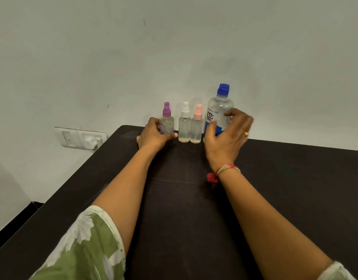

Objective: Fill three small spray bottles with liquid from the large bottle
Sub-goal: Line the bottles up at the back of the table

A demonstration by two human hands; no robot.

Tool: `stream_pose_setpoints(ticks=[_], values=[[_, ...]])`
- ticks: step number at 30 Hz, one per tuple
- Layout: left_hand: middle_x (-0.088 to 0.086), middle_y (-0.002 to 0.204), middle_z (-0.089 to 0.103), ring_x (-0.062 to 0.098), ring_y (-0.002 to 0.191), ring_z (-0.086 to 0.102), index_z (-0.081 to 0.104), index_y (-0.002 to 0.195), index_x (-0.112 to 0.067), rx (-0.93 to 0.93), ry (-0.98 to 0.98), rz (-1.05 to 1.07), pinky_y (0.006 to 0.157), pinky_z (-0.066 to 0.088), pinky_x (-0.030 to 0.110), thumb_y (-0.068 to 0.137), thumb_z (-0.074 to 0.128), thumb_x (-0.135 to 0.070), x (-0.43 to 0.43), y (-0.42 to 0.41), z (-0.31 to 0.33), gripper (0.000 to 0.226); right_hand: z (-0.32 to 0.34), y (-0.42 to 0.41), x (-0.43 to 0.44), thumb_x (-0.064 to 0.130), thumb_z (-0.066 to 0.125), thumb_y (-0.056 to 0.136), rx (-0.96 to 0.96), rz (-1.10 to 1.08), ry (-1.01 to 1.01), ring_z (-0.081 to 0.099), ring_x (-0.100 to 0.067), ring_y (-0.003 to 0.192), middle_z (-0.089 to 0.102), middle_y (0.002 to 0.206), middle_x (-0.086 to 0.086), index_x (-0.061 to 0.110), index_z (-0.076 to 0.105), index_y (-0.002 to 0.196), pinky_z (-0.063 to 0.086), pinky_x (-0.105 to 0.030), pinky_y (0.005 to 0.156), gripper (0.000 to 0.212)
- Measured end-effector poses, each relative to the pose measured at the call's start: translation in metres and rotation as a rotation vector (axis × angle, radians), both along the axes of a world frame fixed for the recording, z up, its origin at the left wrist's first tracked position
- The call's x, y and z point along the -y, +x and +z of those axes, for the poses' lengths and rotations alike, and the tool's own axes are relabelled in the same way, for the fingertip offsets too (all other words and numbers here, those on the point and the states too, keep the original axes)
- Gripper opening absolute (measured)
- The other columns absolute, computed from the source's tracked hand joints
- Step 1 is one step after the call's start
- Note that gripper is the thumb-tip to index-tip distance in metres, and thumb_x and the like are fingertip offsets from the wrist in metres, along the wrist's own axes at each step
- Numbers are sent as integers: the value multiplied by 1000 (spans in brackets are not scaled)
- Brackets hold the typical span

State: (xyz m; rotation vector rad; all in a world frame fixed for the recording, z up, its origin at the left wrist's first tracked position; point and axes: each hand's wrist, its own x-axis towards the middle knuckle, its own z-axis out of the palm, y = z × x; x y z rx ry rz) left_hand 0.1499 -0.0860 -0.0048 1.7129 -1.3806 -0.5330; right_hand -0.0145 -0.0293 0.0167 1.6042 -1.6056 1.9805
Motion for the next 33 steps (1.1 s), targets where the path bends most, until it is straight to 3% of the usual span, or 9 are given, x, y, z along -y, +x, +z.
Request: stream_pose_setpoints(ticks=[3, 6, 14, 19, 23, 26, 33], values=[[-11, 108, 60, 14, 102, 60, 51, 115, -25, -72, -46, 2, 103, 39, 45, 69, 82, -37, -1, 1, -1, 56, -1, -19, 5, 23, 64, 78, 169, -71, 74, 47, -23, 107, 43, 113, -10, 10, 46, 115, 40, -48, 91, 43], [-14, 100, 60, 13, 97, 63, 55, 109, -26, -100, -70, -14, 101, 42, 46, 67, 84, -31, 0, -1, -1, 51, -4, -29, 11, 25, 65, 76, 188, -52, 139, 44, -20, 113, 40, 122, -8, 15, 43, 125, 39, -45, 94, 54], [-7, 120, 64, 10, 94, 61, 56, 121, -23, -106, -53, -123, 102, 44, 45, 72, 81, -24, 4, -4, 0, 55, -10, -32, 16, 10, 64, 77, 255, 192, 365, 32, -24, 130, 27, 141, -6, 21, 29, 140, 32, -47, 109, 73], [-9, 117, 59, 12, 107, 58, 49, 129, -23, -52, 30, -193, 107, 38, 45, 73, 80, -25, 3, 1, 1, 65, -9, -37, 21, 5, 63, 79, 305, 318, 503, 29, -26, 135, 25, 146, -7, 24, 23, 145, 32, -44, 111, 79], [-11, 120, 55, 15, 116, 55, 40, 134, -26, -75, 71, -263, 110, 33, 45, 68, 83, -29, 1, 3, 1, 79, -11, -40, 25, 14, 77, 73, 191, 375, 608, 29, -30, 137, 26, 148, -9, 24, 17, 147, 30, -46, 113, 96], [-7, 129, 57, 17, 120, 53, 44, 130, -25, 6, 57, -210, 111, 31, 46, 72, 79, -37, 0, 0, 0, 69, -14, -40, 28, 22, 83, 68, 113, 357, 621, 39, -27, 130, 38, 140, -9, 18, 27, 142, 36, -44, 110, 92], [-9, 121, 59, 17, 116, 56, 49, 127, -25, -20, 20, -178, 109, 34, 47, 76, 77, -36, 5, 0, -4, 59, -10, -46, 33, 9, 79, 74, 214, 349, 584, 45, -25, 128, 46, 139, -8, 13, 32, 136, 38, -26, 100, 78]])
